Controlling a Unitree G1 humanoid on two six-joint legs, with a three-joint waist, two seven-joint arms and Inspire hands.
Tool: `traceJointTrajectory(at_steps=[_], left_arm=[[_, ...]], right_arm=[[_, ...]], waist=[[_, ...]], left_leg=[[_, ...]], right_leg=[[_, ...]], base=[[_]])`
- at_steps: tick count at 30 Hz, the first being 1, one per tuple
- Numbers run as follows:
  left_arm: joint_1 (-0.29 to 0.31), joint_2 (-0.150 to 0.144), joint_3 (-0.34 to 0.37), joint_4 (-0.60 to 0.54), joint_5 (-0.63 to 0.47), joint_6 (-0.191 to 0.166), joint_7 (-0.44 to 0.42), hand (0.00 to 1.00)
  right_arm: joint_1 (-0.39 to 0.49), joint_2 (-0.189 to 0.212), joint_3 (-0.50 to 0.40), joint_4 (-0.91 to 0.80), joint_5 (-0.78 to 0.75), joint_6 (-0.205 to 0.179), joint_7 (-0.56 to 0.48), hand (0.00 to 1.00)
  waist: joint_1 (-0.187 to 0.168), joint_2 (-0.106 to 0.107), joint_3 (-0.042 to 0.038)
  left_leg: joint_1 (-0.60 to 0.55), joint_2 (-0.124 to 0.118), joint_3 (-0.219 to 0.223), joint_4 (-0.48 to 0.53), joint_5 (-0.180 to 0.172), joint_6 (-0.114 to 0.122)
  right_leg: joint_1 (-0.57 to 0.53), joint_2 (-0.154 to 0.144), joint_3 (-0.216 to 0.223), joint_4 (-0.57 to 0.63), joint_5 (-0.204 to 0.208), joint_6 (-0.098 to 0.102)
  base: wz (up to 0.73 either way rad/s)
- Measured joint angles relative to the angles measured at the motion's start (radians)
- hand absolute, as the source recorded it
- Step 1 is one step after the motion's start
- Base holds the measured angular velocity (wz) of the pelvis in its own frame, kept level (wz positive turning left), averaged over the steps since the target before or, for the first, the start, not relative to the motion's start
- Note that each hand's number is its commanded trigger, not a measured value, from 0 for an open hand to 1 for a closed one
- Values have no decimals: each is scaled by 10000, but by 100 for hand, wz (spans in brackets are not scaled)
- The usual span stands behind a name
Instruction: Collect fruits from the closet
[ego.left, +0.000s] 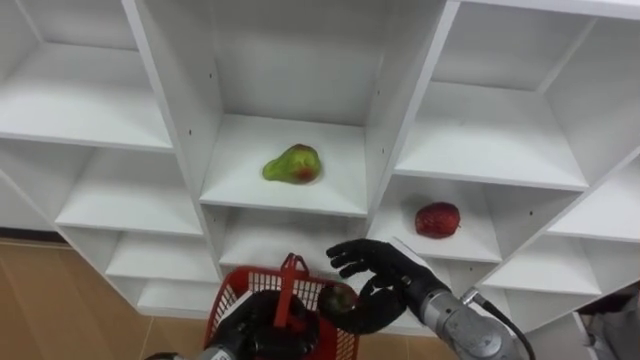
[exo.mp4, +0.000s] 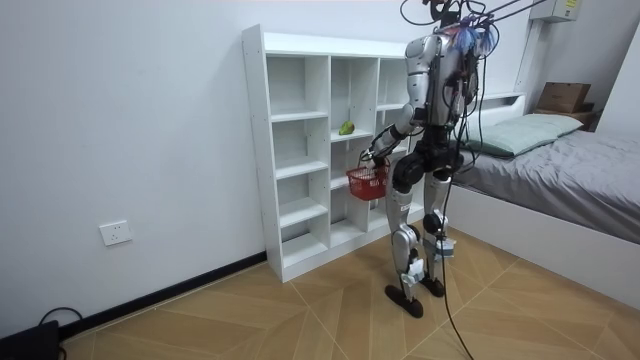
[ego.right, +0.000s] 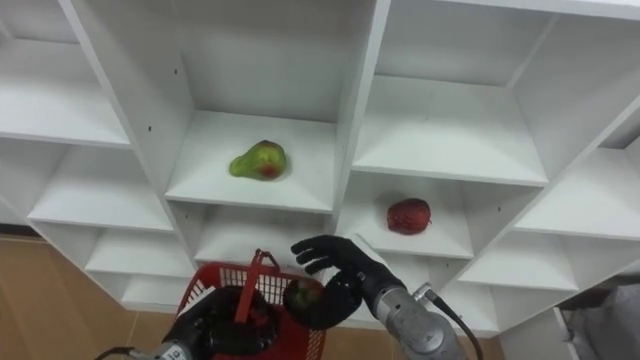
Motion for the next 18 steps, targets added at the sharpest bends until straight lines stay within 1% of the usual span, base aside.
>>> traceJointTrajectory(at_steps=[4, 13, 18], left_arm=[[118, 44, -16, 14, 6, 8, 9, 100], [185, 104, -4, 22, 5, 13, 14, 100], [214, 176, -3, 20, -3, 13, -4, 100]], right_arm=[[-31, -3, 185, 159, 0, -3, -62, 0], [-80, -4, 337, 167, -1, -5, -76, 0], [-197, -54, 341, 170, 2, -61, -289, 0]], waist=[[-15, -44, 19], [-38, -51, 17], [-202, -102, 17]], left_leg=[[-10, -2, -1, 2, 0, 0], [-45, -22, -15, 2, -1, 0], [-8, -47, -134, 10, 1, 2]], right_leg=[[-5, -5, -5, 0, -7, 11], [19, -24, -11, -5, -39, 19], [138, -49, -145, -59, -59, 28]], base=[[0], [0], [8]])
